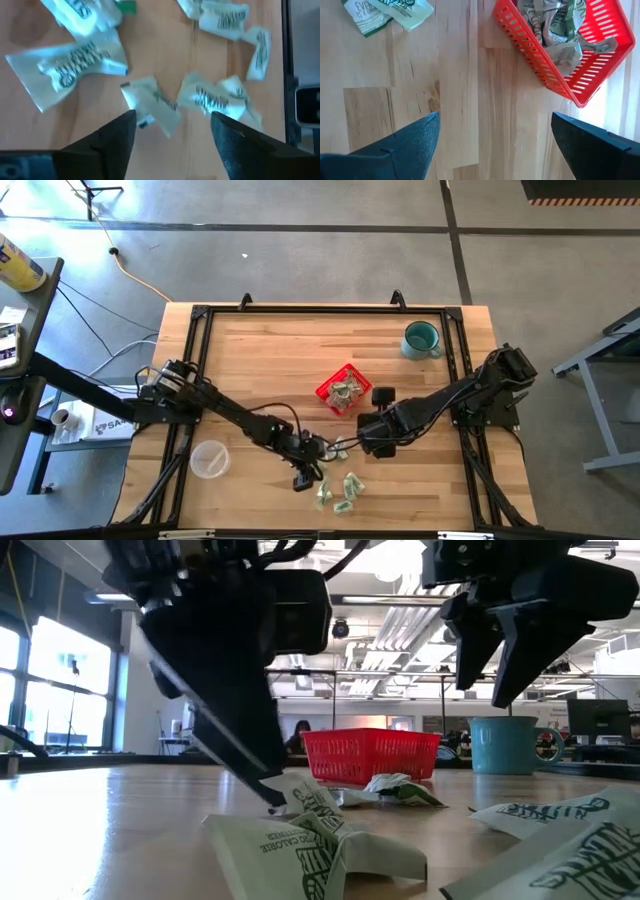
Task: Pick and place items into bin
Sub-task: Put the stevia packet into the red bin
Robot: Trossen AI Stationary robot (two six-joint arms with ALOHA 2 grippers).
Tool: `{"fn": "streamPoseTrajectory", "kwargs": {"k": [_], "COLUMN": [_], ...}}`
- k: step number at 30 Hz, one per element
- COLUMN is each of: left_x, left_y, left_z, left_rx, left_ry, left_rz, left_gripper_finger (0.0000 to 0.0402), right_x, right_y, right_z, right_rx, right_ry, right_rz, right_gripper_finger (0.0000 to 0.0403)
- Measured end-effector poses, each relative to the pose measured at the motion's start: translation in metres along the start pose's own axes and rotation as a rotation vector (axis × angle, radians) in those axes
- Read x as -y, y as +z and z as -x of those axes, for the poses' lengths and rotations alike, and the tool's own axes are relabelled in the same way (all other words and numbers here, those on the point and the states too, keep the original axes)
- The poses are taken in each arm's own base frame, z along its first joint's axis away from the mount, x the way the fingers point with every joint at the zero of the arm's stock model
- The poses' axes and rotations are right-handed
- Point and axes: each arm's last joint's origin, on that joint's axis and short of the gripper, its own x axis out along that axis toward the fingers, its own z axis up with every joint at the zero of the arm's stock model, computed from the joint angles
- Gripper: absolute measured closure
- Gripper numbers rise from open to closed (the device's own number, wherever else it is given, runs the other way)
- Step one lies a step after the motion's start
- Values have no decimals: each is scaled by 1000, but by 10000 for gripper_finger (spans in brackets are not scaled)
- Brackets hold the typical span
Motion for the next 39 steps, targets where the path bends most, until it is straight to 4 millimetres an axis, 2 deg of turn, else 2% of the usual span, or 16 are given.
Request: {"fn": "streamPoseTrajectory", "kwargs": {"k": [3, 7, 12, 17, 19, 21, 25, 28, 31, 35, 39], "left_x": [-1, -4, -5, -6, -5, -7, -10, -19, -35, -71, -110], "left_y": [1, 0, 0, -1, -2, -2, 7, 20, 44, 75, 95], "left_z": [0, -5, -15, -9, -1, 11, 50, 83, 112, 124, 113], "left_rx": [24, 50, 87, 51, 18, -20, -27, 60, 229, 341, 391], "left_ry": [30, 73, 59, 90, 108, 133, 219, 341, 444, 440, 393], "left_rz": [6, 17, -2, -70, -83, -77, -64, -77, -61, -75, -68], "left_gripper_finger": [137, 190, 276, 376, 380, 368, 364, 380, 380, 365, 358], "right_x": [0, 0, 1, 1, 1, 1, 7, 17, 28, 37, 40], "right_y": [0, 0, 0, 0, -1, -3, -9, -17, -28, -37, -39], "right_z": [0, 0, 0, 1, 4, 7, 22, 34, 46, 57, 61], "right_rx": [2, 9, 11, 10, 16, 24, 58, 62, 50, 44, 55], "right_ry": [-2, -17, -28, -26, -28, -32, -88, -133, -176, -193, -184], "right_rz": [0, -1, -5, 1, 0, 0, -35, -96, -167, -217, -235], "right_gripper_finger": [32, 32, 32, 32, 33, 38, 52, 61, 65, 64, 62]}}
